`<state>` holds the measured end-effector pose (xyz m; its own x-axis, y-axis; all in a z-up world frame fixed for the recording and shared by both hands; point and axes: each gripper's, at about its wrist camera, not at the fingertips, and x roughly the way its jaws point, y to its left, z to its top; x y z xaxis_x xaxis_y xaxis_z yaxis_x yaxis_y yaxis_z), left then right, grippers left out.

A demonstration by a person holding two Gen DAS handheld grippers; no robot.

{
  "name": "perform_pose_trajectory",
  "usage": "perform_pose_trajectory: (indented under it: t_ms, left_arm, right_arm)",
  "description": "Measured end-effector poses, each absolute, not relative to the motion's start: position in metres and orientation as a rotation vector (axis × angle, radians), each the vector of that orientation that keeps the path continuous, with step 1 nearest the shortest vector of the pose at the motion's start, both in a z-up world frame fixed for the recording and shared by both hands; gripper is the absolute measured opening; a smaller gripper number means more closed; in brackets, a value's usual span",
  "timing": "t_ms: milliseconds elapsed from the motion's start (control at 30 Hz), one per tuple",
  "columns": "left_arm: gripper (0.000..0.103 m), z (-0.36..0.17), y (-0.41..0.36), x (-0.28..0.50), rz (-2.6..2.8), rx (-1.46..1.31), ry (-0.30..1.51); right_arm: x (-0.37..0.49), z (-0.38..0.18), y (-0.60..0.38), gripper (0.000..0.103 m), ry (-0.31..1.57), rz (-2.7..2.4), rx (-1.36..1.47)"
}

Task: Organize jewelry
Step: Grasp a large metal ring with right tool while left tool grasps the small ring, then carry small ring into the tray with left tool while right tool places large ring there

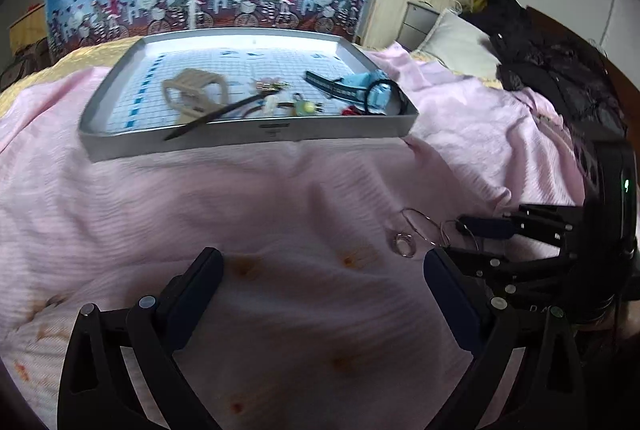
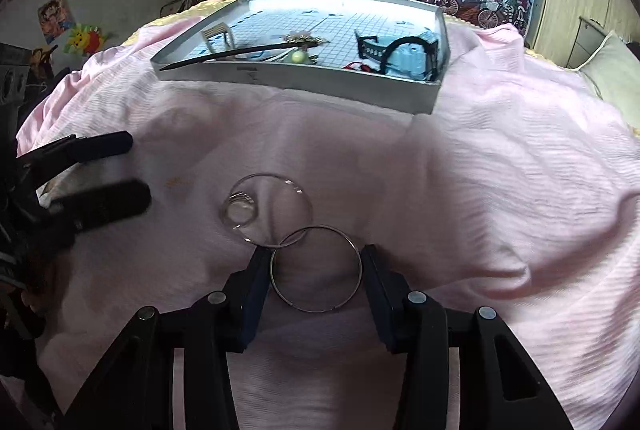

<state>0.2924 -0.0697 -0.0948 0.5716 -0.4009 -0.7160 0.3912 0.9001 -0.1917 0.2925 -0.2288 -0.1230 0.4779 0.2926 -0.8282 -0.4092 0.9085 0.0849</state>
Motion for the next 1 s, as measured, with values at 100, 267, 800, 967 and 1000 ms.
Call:
perform_pose_trajectory:
  t_ms: [100,267,800,967,1000]
  left_arm:
    - [0.098,-0.098,-0.086,0.297,-0.498,0.039,0.845]
    - [0.087,-0.104,-0.112,0.306,-0.578,0.099,0.86]
    - [0.039,-0.136,-0.127,0.317,-0.581,0.1,0.884]
    - [0.024,-0.134,-0.125,0.314,-0.58,0.095,0.871]
    - [0.022,-0.134,-0.124,0.314,-0.582,0.092,0.869]
  right_arm:
    - [0.299,-0.123,-0.24,0.044,0.981,0.395,-0.109]
    - [0.311,-0.123,-0.268,0.044,0.982,0.33,-0.013]
    - [0.316,-0.122,-0.282,0.044,1.001,0.328,0.102]
    - [0.316,-0.124,-0.28,0.044,1.008,0.323,0.096]
    - [0.315,-0.124,-0.28,0.044,1.008,0.323,0.096]
